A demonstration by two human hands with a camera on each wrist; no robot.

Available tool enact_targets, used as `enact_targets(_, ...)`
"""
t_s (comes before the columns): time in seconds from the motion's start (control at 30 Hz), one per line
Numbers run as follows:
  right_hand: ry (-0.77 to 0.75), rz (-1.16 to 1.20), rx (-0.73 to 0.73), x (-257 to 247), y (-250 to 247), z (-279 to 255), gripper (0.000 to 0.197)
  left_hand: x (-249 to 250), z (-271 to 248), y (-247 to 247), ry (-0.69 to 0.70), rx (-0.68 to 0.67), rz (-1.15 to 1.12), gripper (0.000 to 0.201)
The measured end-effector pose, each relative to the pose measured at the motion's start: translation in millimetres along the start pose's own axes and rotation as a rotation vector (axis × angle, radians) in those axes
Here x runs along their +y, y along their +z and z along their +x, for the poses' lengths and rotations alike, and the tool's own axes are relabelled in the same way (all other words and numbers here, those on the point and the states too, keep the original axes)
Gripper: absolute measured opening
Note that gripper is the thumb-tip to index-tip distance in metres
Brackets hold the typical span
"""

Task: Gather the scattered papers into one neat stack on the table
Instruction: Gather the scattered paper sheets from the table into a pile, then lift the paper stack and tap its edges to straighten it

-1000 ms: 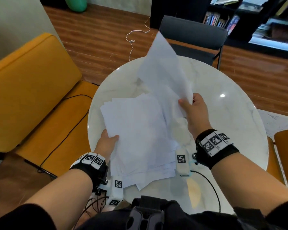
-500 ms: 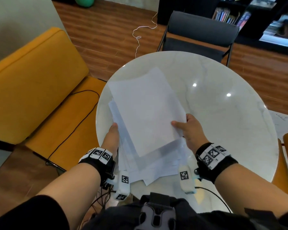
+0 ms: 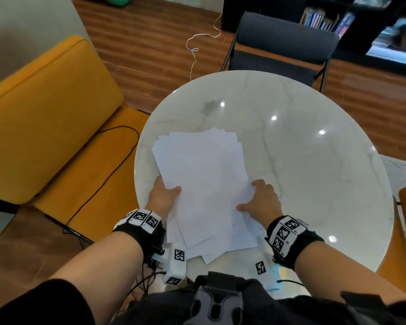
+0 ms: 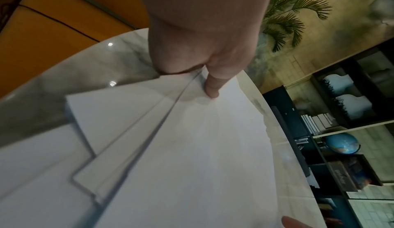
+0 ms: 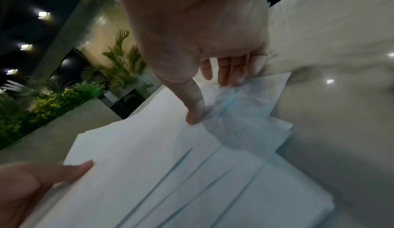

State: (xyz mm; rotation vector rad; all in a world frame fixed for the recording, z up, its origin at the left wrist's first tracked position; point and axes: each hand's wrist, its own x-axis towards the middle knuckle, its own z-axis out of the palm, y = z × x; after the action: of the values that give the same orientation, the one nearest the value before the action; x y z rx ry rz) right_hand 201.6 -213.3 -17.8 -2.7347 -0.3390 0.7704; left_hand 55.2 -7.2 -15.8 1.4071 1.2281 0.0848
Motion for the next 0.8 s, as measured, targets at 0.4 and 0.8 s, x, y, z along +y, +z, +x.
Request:
enact_targets(0.4,0.013,1.115,-0.318,8,-45,16,0.071,39,-14,-26,0.15,-0.255,-0.101,0.041)
enact_targets(0.8,-0.235,1.07,-0.218,-13,-62,-8,0.059,61,-25,-16,0.223,-0.299,-0.071,0.022)
